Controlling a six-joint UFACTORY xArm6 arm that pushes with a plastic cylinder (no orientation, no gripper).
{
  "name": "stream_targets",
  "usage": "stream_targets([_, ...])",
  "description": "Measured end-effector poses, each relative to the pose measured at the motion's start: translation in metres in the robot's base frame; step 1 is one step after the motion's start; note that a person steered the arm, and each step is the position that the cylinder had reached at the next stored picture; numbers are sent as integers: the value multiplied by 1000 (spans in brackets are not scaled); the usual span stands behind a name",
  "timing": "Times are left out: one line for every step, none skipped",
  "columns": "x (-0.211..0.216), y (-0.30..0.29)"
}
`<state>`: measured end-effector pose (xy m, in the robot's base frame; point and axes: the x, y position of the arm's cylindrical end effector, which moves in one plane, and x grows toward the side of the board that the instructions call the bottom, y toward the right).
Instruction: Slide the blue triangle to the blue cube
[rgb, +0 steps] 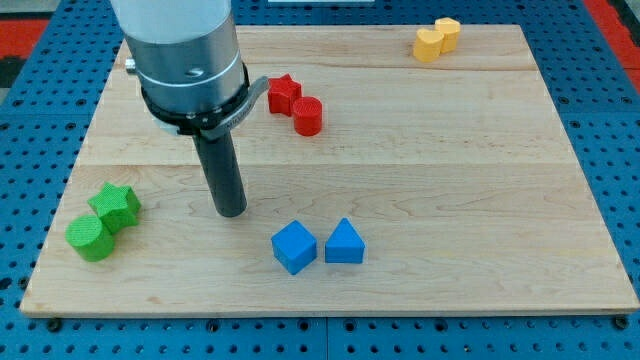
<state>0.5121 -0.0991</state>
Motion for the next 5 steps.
stream_targets([34, 24])
stream_targets([43, 35])
stream_targets([61, 18])
stream_targets([105, 94])
stream_targets([94, 176])
